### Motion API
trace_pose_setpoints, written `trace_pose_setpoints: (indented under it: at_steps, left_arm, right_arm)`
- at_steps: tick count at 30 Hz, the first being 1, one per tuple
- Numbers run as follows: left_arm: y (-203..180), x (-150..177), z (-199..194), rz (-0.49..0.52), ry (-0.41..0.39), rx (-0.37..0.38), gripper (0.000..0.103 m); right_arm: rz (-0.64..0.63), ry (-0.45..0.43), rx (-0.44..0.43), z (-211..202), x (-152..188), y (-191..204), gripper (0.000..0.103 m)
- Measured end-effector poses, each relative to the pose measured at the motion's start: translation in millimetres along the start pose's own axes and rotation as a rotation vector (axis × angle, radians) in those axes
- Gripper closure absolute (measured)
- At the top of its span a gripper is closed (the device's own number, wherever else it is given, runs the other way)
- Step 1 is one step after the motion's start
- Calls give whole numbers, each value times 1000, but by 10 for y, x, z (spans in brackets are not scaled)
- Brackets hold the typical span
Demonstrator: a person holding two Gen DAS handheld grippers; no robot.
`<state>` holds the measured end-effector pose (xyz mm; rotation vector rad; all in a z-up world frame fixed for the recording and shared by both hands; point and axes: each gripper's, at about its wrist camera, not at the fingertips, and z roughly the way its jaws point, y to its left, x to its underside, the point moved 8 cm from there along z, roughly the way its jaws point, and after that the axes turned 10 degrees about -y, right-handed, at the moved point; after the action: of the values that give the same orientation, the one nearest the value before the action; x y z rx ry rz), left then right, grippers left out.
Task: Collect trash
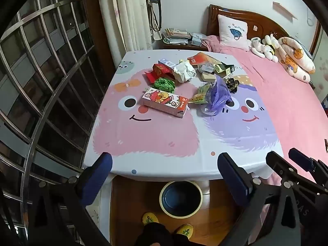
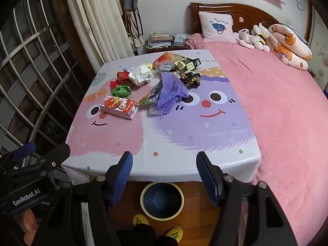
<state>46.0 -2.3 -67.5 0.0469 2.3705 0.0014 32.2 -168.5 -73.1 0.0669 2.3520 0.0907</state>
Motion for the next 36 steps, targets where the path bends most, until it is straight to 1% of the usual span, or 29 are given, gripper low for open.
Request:
trace_pose_setpoints:
  at_steps: [3,4,8,9,11,13,18,25,30,36]
  left_arm:
    - [-29,3,14,3,3,7,2]
    - [7,89,-20,-7,-8,8,2]
    - [-16,117,-5,-9,-4,5,1]
    - [-21,133,-3,-9,-3,6,1]
    - [-36,171,0,-11,2,12,1]
    - [-35,143,60,-17,12,6,1]
    - [-37,145,57,-22,15,12,2]
    - [-41,134,26,-25,14,17,2]
    - [-30,138,-8,-26,9,8,2]
    - [-5,135,-56,-30,3,23,2]
  right_arm:
    - [-9,-5,-3,-7,-8,-2,38]
    - [-12,-6,-2,-7,-9,-1,38]
    - [-25,-11,-3,5,-6,21,38]
    - [-18,-6,1,62,-16,77,38]
    - [-21,-7,2,41,-15,53,38]
    - [-22,-7,2,15,-13,16,38]
    - [-24,-8,9,-8,7,47,38]
    - [-27,-8,7,-6,22,46,38]
    - [-30,-8,7,-8,21,57,38]
    - [-29,-6,9,-4,-2,47,38]
